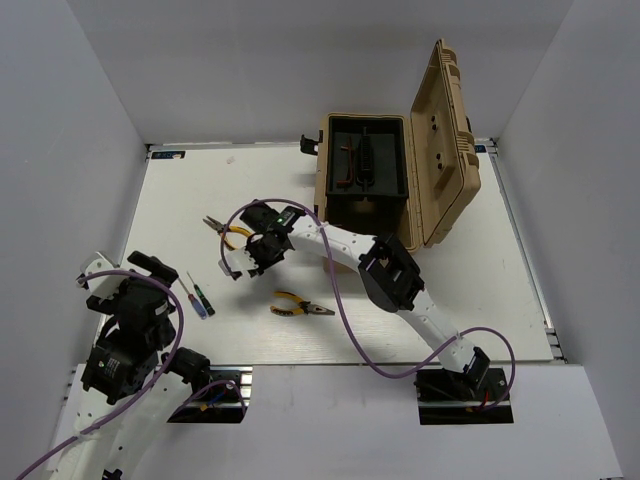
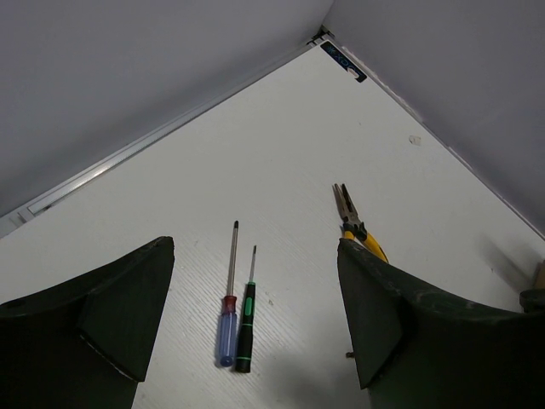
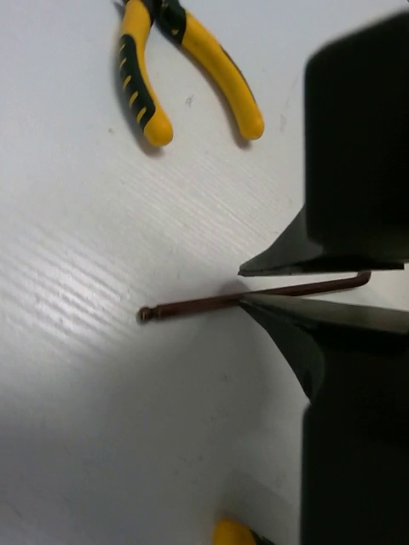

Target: Sort the tools into containers

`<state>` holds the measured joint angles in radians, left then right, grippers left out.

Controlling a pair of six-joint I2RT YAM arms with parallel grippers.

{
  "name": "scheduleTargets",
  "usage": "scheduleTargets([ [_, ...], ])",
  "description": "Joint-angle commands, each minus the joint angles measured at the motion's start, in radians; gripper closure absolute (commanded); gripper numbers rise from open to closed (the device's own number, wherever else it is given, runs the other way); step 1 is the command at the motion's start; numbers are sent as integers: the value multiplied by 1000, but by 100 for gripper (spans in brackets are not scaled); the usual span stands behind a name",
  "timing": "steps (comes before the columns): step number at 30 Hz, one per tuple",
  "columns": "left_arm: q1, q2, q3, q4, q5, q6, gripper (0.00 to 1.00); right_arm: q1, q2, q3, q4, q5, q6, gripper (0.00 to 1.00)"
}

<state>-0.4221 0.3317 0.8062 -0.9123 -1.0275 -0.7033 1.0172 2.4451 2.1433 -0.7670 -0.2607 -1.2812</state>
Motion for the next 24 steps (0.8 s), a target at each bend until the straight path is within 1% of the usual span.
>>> scheduleTargets([
  [1, -3, -5, -6, 10, 7, 10, 13, 11, -20, 35, 66, 12, 75, 81],
  [4, -3, -5, -6, 10, 7, 10, 13, 11, -31, 35, 37, 5, 82, 88],
  [8, -3, -5, -6, 19, 17, 19, 14, 9, -47, 18, 24, 1, 89, 91],
  [9, -3, -5, -6, 20, 17, 19, 14, 8, -47, 17, 41, 14, 88, 91],
  [11, -3, -5, -6, 20, 17, 19, 14, 9, -41, -20, 96, 73, 85, 94],
  [13, -3, -5, -6, 20, 17, 19, 14, 11, -26, -46, 142, 136, 66, 94],
  [17, -3, -5, -15, 20, 17, 19, 14, 1, 6, -57, 185, 198, 49, 97],
  [21, -3, -5, -15, 20, 17, 19, 14, -3, 0, -82, 170, 202, 30, 98],
  [24, -3, -14, -15, 20, 17, 19, 14, -3, -24, -105, 109, 186, 17, 98],
])
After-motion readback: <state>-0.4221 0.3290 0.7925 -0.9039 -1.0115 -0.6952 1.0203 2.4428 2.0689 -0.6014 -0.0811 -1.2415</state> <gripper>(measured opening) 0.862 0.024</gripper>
